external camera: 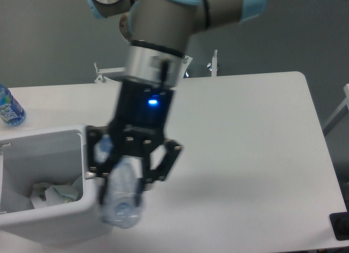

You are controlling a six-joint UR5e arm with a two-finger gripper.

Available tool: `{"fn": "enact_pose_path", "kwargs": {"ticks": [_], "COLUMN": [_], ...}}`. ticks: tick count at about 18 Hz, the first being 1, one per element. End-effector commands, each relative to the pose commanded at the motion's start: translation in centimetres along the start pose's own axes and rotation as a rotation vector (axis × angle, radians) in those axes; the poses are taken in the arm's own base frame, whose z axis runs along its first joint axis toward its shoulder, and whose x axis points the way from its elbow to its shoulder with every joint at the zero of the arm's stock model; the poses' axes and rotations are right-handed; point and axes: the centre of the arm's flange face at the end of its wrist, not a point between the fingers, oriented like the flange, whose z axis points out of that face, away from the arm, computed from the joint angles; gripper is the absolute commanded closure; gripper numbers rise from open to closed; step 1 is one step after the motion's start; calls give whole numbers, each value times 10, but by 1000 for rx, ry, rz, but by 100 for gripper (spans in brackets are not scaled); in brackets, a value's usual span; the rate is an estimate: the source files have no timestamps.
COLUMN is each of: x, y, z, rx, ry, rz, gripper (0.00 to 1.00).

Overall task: Place the trash in the trash can
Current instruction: 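Lift the bottle and carry it over the white bin, then open the gripper to drop the bottle into the bin, raise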

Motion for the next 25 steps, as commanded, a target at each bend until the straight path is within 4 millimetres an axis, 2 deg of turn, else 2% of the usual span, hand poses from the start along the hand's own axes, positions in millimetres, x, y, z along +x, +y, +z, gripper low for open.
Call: {"fn": "enact_pose_path", "kwargs": {"ticks": [4,6,8,10,13,15,18,19,21,25], "x": [25,31,34,43,37,24,-1,-8,-39,-80], "y": [18,24,29,29,22,18,5,1,-7,1], "z": [34,43,43,32,18,14,-11,-22,-52,-80], "rx": [-14,-27,-35,-27,-8,-1,37,49,39,-91], "ry": [41,51,53,61,42,-1,-149,-213,-333,-388], "rz": [55,100,104,116,111,104,133,166,241,358], "gripper": [42,0,0,0,0,0,0,0,0,0]}}
